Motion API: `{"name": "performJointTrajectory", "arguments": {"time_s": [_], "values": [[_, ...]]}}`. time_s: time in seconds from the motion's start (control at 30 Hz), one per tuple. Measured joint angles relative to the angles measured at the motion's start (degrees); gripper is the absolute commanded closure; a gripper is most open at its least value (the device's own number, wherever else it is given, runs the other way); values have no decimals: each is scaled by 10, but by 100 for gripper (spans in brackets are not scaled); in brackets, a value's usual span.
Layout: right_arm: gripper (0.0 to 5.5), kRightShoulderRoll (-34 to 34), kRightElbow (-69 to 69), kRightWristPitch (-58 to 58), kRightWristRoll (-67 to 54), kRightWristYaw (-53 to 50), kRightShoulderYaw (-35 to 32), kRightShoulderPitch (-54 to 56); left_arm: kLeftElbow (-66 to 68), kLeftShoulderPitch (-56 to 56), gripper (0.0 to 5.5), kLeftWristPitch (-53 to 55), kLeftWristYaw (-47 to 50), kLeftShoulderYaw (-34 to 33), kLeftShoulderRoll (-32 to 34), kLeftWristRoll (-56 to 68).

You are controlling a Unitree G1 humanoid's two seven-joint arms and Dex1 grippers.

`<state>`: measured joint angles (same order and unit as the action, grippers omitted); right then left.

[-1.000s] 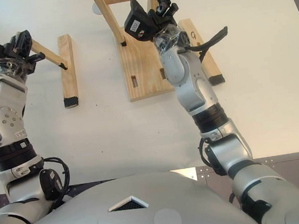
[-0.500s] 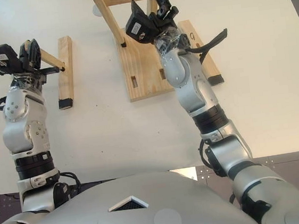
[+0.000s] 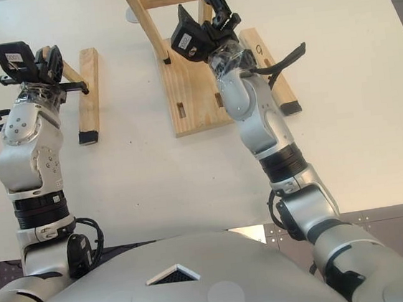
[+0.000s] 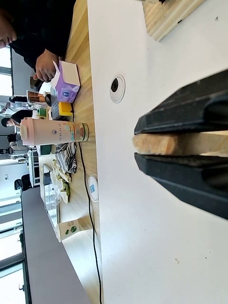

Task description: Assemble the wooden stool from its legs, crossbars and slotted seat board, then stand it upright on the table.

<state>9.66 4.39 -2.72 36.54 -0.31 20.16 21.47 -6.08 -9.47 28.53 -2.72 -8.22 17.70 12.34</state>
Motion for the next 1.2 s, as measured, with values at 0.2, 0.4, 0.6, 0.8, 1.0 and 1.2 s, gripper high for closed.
{"name": "performJointTrajectory", "arguments": {"time_s": [0.2, 0.4, 0.6, 0.8, 1.0, 1.2], "values": [[268, 1, 0, 0, -1, 0, -1, 0, -15, 15, 483, 0, 0, 6, -1, -9], [268, 0, 4, -1, -6, 3, -5, -3, 38, 75, 404, 47, 1, 23, -18, -22], [268, 1, 4, 0, -10, 5, -5, -3, 56, 63, 371, 47, -5, 17, -17, -27], [268, 1, 7, 0, -11, 5, -5, -3, 24, 57, 312, 92, -36, 21, 10, -32], [268, 0, 7, 0, -11, 4, -7, -3, -28, 47, 275, 251, -76, 8, 50, 1], [268, -1, 7, -1, -11, 1, -8, -3, -36, 31, 275, 300, -85, 7, 55, 6]]}}
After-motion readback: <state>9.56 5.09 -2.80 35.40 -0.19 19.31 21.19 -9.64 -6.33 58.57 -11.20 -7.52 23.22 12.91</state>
